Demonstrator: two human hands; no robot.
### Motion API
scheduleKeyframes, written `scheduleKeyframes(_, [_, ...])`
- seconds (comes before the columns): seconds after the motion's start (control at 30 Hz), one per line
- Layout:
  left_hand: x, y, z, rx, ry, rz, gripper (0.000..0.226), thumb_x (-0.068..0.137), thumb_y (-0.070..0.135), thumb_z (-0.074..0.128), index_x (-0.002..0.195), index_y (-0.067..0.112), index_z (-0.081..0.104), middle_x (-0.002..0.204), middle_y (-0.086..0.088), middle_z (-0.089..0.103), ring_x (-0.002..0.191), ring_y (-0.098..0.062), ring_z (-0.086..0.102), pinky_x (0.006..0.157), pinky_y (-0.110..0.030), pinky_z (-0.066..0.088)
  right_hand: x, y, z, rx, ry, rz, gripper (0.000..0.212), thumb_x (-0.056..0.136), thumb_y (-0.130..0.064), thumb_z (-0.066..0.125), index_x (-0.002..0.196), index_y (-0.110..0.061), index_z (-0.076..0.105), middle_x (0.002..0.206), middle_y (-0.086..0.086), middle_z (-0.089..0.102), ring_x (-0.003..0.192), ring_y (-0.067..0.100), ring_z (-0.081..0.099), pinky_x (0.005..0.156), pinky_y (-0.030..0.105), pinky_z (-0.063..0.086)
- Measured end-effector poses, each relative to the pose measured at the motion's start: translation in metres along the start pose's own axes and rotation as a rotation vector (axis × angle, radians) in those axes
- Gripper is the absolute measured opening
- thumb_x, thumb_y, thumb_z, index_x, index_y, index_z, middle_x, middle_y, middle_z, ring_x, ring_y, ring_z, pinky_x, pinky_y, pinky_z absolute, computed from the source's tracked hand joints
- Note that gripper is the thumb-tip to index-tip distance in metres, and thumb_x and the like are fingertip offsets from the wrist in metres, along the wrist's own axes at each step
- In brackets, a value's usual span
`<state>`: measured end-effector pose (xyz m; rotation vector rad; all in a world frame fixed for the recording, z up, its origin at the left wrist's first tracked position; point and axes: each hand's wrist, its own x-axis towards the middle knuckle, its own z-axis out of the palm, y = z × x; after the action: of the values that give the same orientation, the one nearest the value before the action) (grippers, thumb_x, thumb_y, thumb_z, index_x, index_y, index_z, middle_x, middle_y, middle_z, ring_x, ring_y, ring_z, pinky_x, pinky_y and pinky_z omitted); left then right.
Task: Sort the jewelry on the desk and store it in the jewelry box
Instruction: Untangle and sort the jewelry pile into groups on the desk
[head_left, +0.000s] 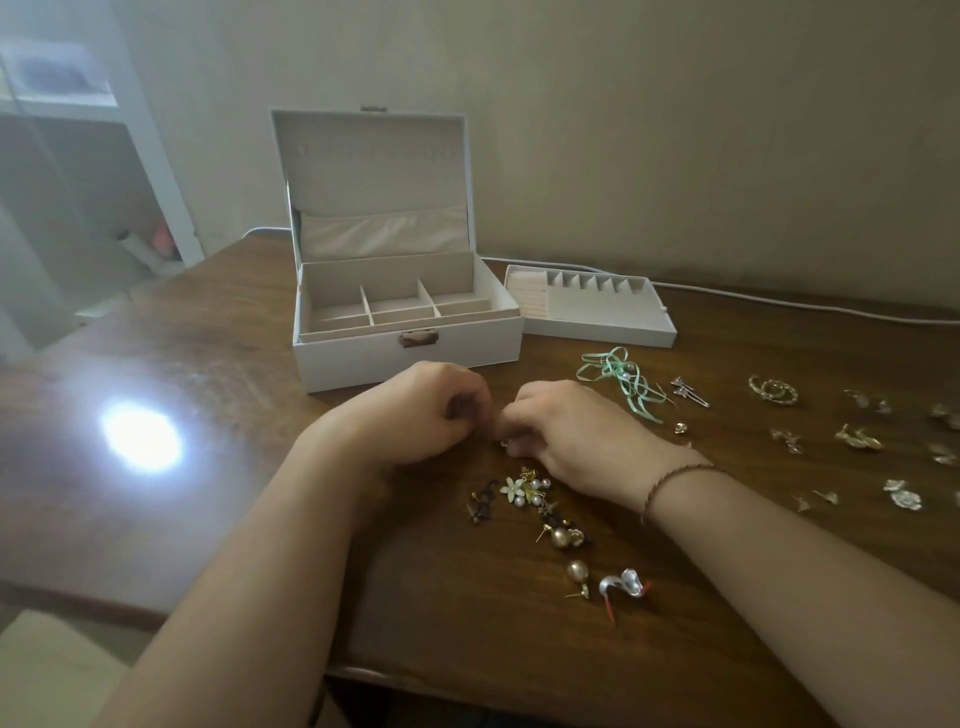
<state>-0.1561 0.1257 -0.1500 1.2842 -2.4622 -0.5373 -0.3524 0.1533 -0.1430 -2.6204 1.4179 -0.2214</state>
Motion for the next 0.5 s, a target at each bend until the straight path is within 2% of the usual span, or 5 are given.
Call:
scheduleKeyframes(0.2, [0.001,-0.001,0.002,0.003,-0.002,-0.012,0.021,0.09,0.011,0.062,0.098,0.029,0.069,0.098,0.008,0.063,0.086,-0.01,0.059,0.077,-0.026,0.054,-0.004,0.002,0.003,-0.058,0.008,-0.004,0.018,0.093,-0.008,0.056,0.102,-0.021,0.064,0.099,-0.004,0.056,0.093,0.017,0.057,0.079,0.034,0.051])
scheduleKeyframes(0.33, [0.003,-0.003,0.003,0.012,0.0,-0.01,0.026,0.091,0.012,0.063,0.096,0.037,0.063,0.097,0.013,0.061,0.085,-0.005,0.059,0.07,-0.016,0.047,-0.011,0.003,-0.003,-0.026,-0.006,0.003,0.027,0.092,-0.005,0.057,0.11,-0.024,0.064,0.106,-0.003,0.057,0.099,0.016,0.055,0.084,0.035,0.052])
scheduleKeyframes(0.5, [0.004,-0.001,0.006,0.017,0.076,0.019,0.03,0.089,0.009,0.065,0.096,0.038,0.062,0.093,0.016,0.061,0.08,-0.001,0.058,0.065,-0.012,0.043,-0.015,-0.002,-0.004,-0.035,0.018,-0.034,0.03,0.091,-0.001,0.055,0.111,-0.02,0.066,0.107,0.0,0.057,0.101,0.019,0.055,0.086,0.038,0.052])
